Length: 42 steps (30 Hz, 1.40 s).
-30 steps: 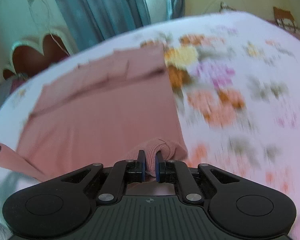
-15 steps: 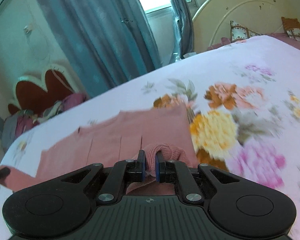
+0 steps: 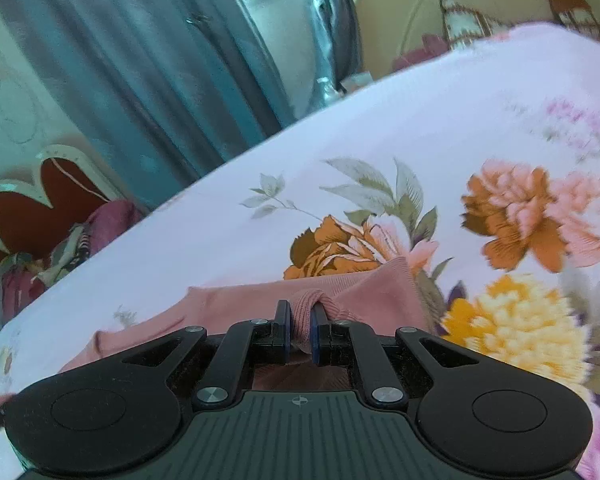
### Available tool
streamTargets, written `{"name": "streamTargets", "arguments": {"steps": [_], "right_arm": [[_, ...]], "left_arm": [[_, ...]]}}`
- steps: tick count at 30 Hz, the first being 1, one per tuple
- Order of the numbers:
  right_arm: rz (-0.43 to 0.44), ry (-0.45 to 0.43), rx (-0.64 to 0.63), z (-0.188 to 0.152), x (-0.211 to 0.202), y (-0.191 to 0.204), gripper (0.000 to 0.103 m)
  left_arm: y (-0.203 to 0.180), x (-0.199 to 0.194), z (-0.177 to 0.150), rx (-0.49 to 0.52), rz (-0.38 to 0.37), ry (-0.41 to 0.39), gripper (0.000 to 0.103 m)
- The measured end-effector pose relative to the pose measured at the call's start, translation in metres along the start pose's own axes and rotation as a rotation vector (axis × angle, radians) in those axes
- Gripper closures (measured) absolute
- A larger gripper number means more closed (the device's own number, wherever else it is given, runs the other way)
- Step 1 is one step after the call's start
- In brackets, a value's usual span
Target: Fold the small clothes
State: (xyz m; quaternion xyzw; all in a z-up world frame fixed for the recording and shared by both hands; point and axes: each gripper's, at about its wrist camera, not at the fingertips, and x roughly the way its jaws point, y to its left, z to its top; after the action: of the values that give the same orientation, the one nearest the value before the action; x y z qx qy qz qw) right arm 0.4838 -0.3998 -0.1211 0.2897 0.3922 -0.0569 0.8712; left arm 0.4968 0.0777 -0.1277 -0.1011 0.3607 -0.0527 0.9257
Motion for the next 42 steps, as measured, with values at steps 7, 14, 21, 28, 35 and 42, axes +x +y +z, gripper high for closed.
{"name": "streamTargets", "arguments": {"steps": [7, 14, 21, 28, 35, 42], "right_arm": [[0.048, 0.002, 0.01, 0.009, 0.011, -0.012, 0.071], [0.098, -0.018, -0.141, 0.018, 0.002, -0.005, 0.038], [0.121, 0.042, -0.329, 0.005, 0.026, 0.004, 0.039], [0.242, 0.108, -0.411, 0.006, 0.039, -0.003, 0.043], [0.304, 0.157, -0.496, 0.009, 0.044, -0.006, 0.044], [0.272, 0.102, -0.529, 0.002, 0.037, -0.013, 0.097]], "left_arm": [[0.006, 0.008, -0.003, 0.048, 0.056, 0.037, 0.041], [0.021, -0.017, 0.006, 0.144, -0.018, -0.005, 0.019], [0.005, 0.016, -0.001, 0.286, -0.02, 0.077, 0.023], [0.012, 0.044, 0.003, 0.292, -0.03, 0.114, 0.04], [0.017, 0.042, 0.003, 0.28, -0.097, 0.102, 0.086], [0.017, 0.025, 0.001, 0.254, -0.084, 0.017, 0.093]]}}
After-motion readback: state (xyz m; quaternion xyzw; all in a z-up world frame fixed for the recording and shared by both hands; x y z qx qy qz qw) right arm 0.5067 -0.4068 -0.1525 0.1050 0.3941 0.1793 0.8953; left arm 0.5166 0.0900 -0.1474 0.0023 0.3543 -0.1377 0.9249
